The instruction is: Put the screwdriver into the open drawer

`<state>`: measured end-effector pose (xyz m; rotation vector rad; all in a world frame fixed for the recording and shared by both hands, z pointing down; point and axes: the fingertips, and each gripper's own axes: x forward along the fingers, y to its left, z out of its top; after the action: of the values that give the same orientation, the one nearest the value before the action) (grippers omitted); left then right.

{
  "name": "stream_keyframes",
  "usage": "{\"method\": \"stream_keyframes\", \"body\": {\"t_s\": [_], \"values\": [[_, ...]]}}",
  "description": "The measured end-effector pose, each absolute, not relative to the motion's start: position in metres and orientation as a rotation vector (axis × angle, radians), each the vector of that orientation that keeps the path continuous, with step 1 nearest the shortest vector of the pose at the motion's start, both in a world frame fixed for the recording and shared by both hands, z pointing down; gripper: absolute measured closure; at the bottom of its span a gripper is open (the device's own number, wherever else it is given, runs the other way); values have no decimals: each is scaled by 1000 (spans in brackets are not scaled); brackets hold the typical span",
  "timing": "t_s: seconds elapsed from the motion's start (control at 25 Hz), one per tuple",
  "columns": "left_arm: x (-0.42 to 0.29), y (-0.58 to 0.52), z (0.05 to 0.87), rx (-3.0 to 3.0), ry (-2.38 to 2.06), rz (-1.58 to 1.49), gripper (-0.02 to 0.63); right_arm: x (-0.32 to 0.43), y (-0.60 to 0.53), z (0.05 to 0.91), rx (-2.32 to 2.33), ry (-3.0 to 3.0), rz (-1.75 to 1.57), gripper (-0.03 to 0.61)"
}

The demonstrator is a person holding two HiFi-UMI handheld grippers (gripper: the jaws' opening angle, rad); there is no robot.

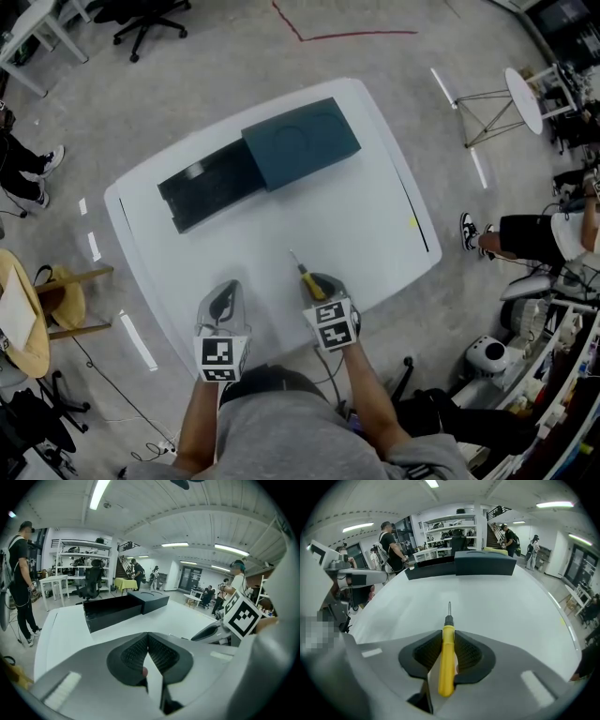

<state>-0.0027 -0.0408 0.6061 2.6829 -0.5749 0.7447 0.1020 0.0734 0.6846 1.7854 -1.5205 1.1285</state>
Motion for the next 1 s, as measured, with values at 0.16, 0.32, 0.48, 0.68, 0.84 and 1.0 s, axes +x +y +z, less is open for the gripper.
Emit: {"method": "stream_keyframes", "body": {"t_s": [0.16,0.32,0.48,0.68,0.84,1.0], "values": [[-8,-44,600,2686,-591,730,603,104,71,670,1826,-1534,1107,495],[-6,-49,585,2710,-601,689,603,111,65,650,1874,-1544,1069,495],[-9,-51,571,2725,-614,659,603,112,62,629,1917,-1559,1038,497],[-15,-54,557,2740,-630,626,601,114,57,601,1967,-1570,978,499],[-20,-58,549,2749,-647,606,603,113,52,577,2005,-1589,919,499],[-25,-62,542,2762,-662,583,601,110,45,555,2027,-1615,861,499]]}}
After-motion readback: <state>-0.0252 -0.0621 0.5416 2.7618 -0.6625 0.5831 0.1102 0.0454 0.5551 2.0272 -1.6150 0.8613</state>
